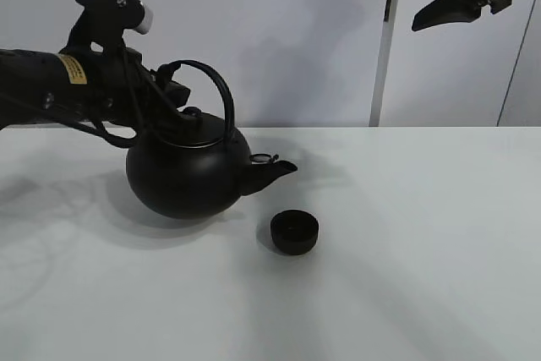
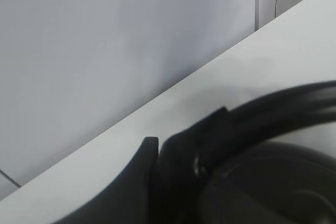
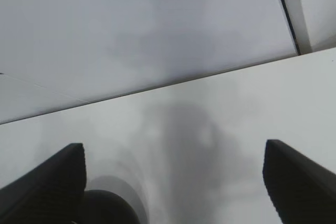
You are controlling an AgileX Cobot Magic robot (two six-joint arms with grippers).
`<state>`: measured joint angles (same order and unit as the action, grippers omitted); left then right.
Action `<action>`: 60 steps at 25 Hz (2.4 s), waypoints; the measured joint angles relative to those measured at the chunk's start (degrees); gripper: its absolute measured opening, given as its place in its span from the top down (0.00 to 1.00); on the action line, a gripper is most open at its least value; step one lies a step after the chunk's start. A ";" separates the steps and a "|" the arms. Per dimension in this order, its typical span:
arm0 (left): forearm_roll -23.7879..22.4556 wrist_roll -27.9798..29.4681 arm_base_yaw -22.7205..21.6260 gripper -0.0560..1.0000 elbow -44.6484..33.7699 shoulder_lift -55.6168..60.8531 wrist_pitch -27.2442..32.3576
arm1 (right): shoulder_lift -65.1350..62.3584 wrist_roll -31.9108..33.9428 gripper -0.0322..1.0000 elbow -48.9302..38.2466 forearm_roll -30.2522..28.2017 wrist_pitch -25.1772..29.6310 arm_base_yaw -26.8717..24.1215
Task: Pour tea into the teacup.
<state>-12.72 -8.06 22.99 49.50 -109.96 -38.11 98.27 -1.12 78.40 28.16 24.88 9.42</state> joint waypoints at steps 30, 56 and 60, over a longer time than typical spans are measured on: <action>0.00 -6.46 0.00 0.86 1.69 -0.07 3.90 | 0.00 0.00 0.36 0.00 0.00 -0.83 0.00; 0.35 -6.81 1.45 0.86 3.71 -0.66 6.65 | 0.00 0.00 0.36 0.00 0.00 -0.92 0.00; 0.31 -7.15 1.76 0.86 4.20 -0.66 8.06 | 0.00 0.00 0.36 0.00 0.00 -1.09 0.00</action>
<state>-12.41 -15.21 24.75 53.70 -110.61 -30.05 98.27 -1.12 78.40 28.16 23.80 9.42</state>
